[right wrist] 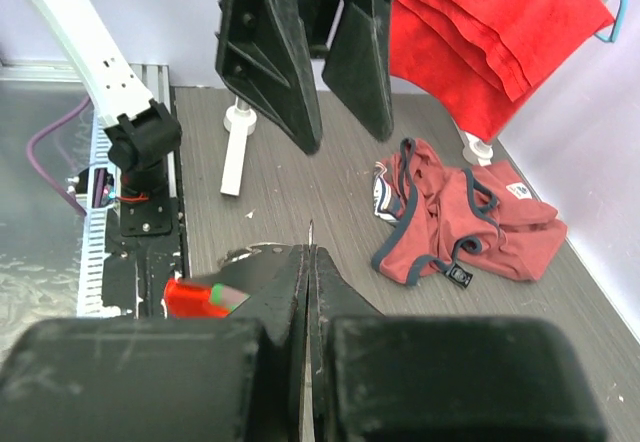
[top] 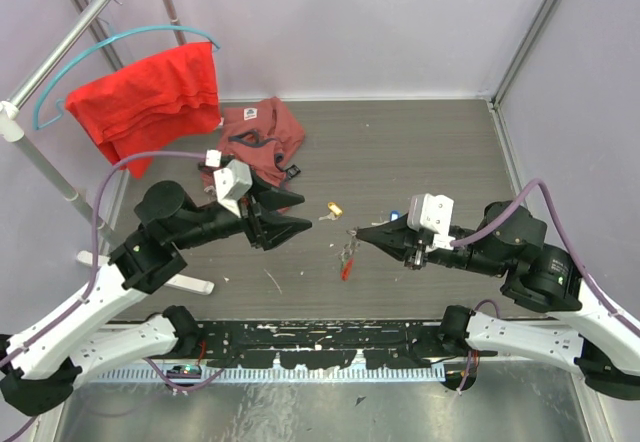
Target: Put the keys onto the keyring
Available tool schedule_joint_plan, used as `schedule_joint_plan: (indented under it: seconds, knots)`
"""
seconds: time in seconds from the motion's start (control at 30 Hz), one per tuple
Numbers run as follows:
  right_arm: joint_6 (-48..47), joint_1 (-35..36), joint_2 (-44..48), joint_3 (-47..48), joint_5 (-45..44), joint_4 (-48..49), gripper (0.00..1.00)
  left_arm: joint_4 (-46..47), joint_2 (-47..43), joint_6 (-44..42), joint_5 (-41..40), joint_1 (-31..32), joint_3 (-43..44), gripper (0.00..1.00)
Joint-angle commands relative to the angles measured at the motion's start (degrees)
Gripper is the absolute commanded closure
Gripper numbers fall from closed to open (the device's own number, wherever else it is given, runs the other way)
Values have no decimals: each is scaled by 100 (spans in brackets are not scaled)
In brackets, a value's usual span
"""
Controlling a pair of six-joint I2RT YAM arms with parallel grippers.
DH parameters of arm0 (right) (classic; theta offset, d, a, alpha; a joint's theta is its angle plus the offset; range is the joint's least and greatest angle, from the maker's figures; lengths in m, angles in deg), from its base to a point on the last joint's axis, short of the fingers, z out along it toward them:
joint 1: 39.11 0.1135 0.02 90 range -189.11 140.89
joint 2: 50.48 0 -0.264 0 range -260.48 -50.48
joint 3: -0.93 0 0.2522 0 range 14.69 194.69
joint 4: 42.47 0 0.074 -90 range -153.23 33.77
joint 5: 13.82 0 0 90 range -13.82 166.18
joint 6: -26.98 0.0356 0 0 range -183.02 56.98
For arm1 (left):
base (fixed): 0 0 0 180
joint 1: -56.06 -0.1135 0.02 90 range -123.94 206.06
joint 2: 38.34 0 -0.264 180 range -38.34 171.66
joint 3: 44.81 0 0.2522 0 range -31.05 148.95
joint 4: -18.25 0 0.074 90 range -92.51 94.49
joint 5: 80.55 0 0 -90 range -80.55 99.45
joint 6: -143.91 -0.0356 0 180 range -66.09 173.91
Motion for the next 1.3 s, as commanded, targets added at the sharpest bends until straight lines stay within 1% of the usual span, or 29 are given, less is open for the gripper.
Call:
schedule_joint_plan:
  seconds: [0.0,0.2,0.5,0.57,0.63,0.67,0.8,1.03,1.2,1.27]
  knots:
    - [-74,34,68,-36,190,677,99,318,230,459,432,23,176,44]
    - [-74,34,42,-54,176,790,99,483,248,613,415,158,77,45]
    - [-81,34,-37,-42,250,813,99,572,203,571,222,424,49,47]
    - [-82,34,-52,-37,267,811,99,631,157,496,188,479,13,50]
    - [-82,34,-64,-35,300,805,99,713,130,427,194,526,-32,57]
    - [-82,33,-72,-28,302,809,99,788,112,392,237,541,-64,57]
    - [-65,34,-82,-40,382,806,99,1181,36,258,388,581,-235,58]
    - [-64,34,-123,-7,585,806,99,1745,49,38,713,592,-436,54]
    - [-90,34,-143,10,710,818,99,1782,199,-42,700,594,-380,61]
    - [-88,34,-143,22,737,806,99,1783,235,-58,682,593,-370,63]
